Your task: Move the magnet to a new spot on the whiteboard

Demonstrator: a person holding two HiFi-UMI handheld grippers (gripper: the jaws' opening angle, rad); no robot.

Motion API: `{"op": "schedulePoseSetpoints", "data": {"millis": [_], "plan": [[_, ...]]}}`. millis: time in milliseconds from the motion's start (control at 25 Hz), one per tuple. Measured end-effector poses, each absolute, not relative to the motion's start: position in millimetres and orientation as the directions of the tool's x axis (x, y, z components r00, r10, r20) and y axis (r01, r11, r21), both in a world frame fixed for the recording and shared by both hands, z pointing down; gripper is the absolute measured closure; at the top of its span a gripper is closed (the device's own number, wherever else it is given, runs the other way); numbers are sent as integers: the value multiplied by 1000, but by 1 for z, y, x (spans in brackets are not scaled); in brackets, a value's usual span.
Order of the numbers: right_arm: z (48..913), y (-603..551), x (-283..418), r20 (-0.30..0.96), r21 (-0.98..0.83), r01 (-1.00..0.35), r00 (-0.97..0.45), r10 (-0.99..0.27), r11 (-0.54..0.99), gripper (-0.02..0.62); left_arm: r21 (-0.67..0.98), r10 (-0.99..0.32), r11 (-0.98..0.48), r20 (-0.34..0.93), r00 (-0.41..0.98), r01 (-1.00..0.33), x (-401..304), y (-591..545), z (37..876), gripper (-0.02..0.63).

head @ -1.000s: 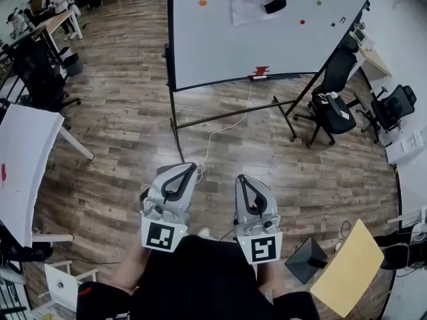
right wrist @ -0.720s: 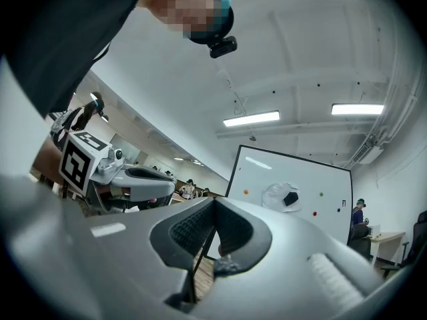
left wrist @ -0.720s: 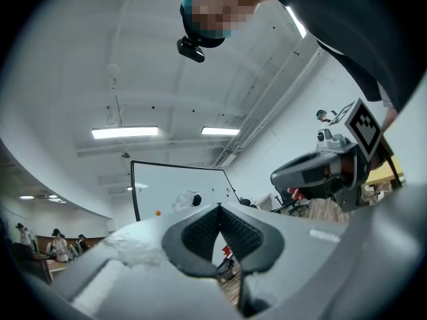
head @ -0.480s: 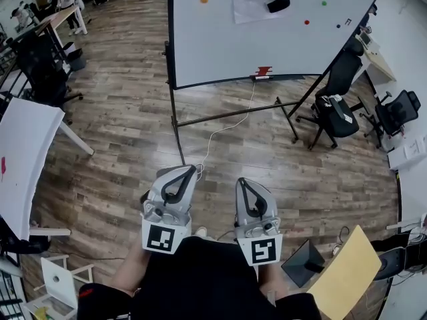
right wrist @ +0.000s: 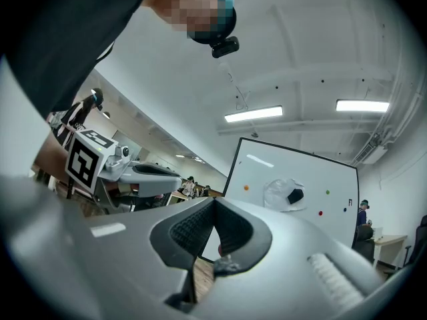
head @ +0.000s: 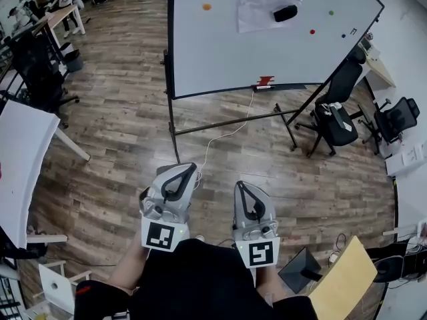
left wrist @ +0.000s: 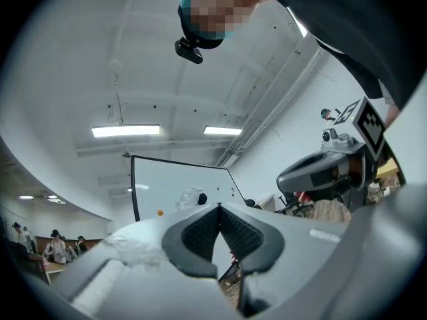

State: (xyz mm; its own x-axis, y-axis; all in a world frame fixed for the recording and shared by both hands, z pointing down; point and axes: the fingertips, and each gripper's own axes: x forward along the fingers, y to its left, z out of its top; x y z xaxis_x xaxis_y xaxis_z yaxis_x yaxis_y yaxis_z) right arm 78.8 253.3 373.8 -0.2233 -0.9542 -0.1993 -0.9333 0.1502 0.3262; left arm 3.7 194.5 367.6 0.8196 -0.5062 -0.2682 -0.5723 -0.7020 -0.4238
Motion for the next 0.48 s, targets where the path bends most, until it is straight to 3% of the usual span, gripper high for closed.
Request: {"op": "schedulePoseSetpoints", "data": {"millis": [480], "plan": [[369,156,101,-180,334,-936,-182,-967,113,594,-420,-484,-718,-272,832,-555,25,91,362,604]]}}
